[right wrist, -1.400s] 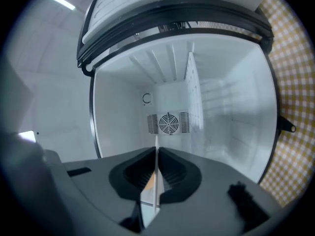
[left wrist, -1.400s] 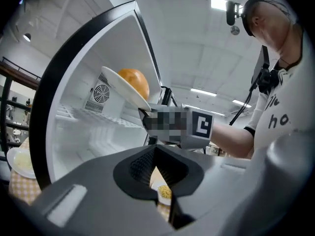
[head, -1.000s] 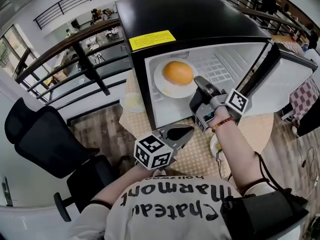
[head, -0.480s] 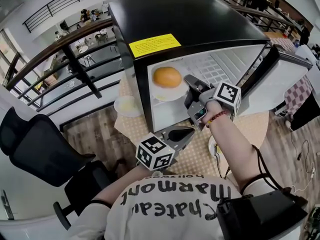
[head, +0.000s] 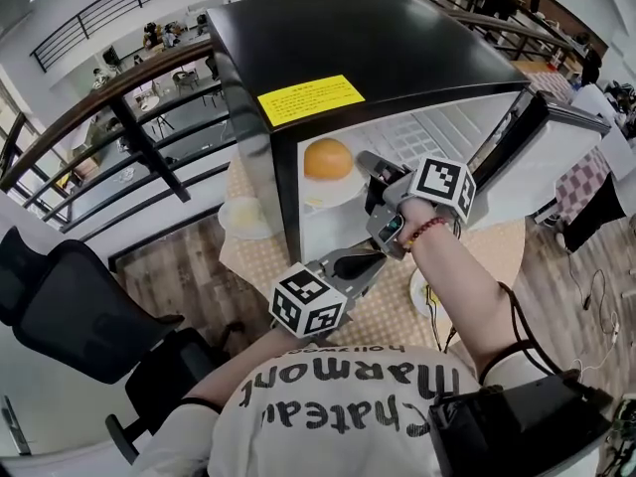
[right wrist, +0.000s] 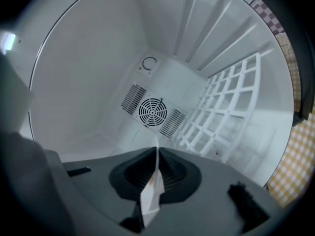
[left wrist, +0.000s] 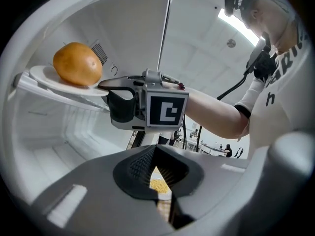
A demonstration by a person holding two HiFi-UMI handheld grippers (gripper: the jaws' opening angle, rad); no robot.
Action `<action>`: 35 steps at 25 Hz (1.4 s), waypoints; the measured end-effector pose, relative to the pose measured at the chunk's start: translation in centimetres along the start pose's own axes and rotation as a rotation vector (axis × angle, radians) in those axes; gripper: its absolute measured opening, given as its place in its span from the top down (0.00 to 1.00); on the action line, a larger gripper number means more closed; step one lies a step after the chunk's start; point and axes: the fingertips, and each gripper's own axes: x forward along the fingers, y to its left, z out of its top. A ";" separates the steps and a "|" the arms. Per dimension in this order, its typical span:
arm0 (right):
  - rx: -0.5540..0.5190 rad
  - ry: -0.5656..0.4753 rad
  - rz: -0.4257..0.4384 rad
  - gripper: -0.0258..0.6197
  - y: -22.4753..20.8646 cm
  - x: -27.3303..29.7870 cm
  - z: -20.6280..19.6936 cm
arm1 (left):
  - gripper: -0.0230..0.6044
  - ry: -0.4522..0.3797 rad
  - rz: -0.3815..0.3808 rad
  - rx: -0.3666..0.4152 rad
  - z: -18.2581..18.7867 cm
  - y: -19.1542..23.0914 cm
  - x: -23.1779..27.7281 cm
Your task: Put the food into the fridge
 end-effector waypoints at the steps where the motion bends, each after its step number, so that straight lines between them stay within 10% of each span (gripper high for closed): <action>1: -0.023 0.001 -0.012 0.92 0.1 0.0 0.1 | 0.95 0.001 -0.010 0.013 0.1 -0.2 0.0; 35: -0.588 0.061 -0.289 0.86 -0.7 0.6 -0.4 | 0.95 0.002 -0.044 0.051 0.4 -0.3 -1.9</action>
